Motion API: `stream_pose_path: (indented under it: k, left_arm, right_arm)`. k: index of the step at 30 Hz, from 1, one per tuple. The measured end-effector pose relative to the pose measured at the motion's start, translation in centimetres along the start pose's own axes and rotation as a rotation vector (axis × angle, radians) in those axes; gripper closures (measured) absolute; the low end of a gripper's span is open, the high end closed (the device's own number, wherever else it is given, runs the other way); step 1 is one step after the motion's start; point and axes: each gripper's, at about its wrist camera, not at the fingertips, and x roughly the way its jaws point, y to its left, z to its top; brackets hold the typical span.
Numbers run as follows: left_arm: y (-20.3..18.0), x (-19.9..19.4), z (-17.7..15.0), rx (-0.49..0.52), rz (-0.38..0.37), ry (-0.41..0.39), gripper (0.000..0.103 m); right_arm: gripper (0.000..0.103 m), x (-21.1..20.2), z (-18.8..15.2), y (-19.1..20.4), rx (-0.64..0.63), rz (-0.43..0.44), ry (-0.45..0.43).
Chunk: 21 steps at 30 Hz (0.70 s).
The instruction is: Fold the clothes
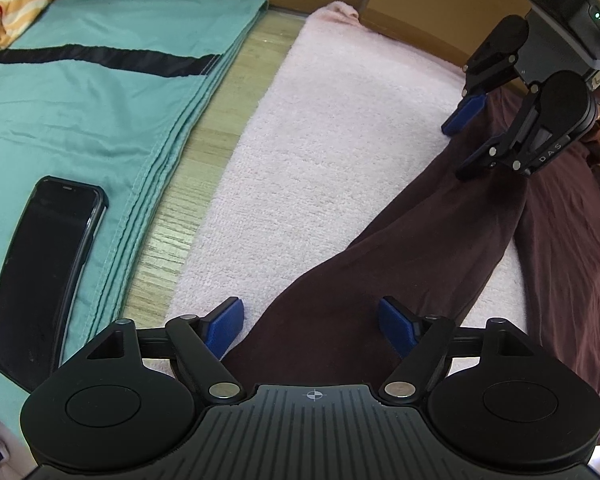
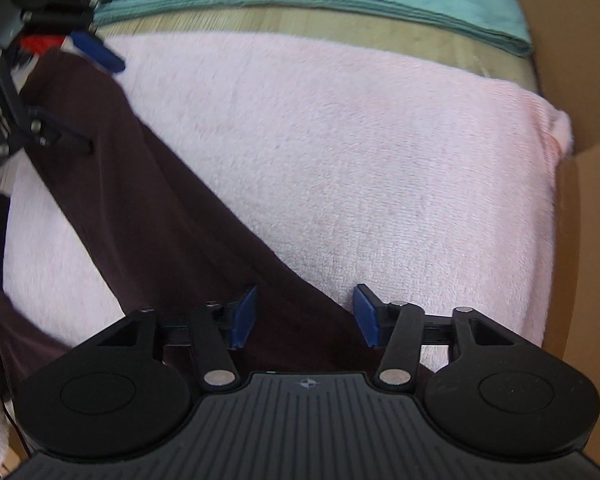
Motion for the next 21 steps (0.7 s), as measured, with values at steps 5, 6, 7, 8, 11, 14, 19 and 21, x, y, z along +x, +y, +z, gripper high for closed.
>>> stream_pose_path:
  k: [5, 6, 7, 8, 11, 14, 19, 21]
  left_arm:
    - [0.0, 0.0, 0.2, -0.008, -0.005, 0.004, 0.016]
    - [0.0, 0.0, 0.3, -0.009, -0.005, 0.006, 0.016]
    - [0.1, 0.0, 0.3, -0.013, -0.007, 0.006, 0.016]
    - [0.1, 0.0, 0.3, -0.018, -0.008, 0.007, 0.016]
    - [0.4, -0.4, 0.5, -0.037, -0.003, -0.001, 0.016]
    - [1.2, -0.8, 0.5, -0.071, 0.002, -0.013, 0.016]
    - [2.3, -0.7, 0.3, -0.129, -0.004, 0.005, 0.016]
    - [2.2, -0.9, 0.1, -0.119, 0.001, 0.007, 0.016]
  right_arm:
    - [0.1, -0.4, 0.6, -0.8, -0.006, 0.068, 0.039]
    - [0.101, -0.5, 0.6, -0.9, -0.008, 0.079, 0.047]
    - [0.101, -0.6, 0.7, -0.9, -0.011, 0.086, 0.052]
    - [0.101, -0.8, 0.7, -0.9, -0.015, 0.089, 0.054]
    - [0.101, -1.4, 0.7, -1.3, 0.0, 0.072, 0.016]
    - [0.101, -2.3, 0.7, -2.5, 0.069, 0.012, -0.079]
    - [0.101, -0.7, -0.2, -2.9, 0.13, -0.084, -0.125]
    - [0.099, -0.6, -0.6, -2.9, 0.17, -0.092, -0.157]
